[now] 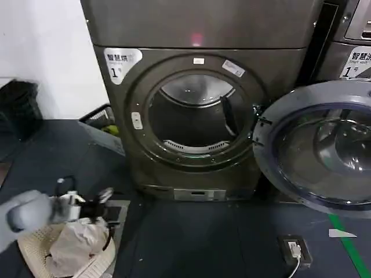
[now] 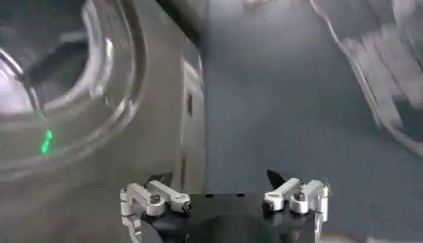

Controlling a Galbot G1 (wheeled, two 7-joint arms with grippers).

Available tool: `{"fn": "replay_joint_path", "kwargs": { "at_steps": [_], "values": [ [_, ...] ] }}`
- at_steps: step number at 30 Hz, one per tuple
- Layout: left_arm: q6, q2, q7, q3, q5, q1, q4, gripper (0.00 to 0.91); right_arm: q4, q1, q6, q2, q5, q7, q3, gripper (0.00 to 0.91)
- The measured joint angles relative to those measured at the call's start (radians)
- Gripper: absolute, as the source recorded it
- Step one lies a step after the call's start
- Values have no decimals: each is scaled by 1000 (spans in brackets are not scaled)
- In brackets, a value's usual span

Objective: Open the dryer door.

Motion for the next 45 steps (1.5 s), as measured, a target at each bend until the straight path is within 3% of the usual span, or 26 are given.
{"fn": "replay_joint_path", "kwargs": {
  "at_steps": [11, 16, 45],
  "values": [
    [-173, 17, 181, -67, 166, 14, 126, 907, -16, 17, -3, -12, -2, 0, -19, 907],
    [-209, 14, 197, -94, 194, 14, 164, 907, -20, 28, -2, -18, -5, 0, -26, 907],
    [-267, 32, 288, -163, 236, 10, 213, 907, 4, 12, -3, -10, -1, -3, -15, 907]
  ]
}}
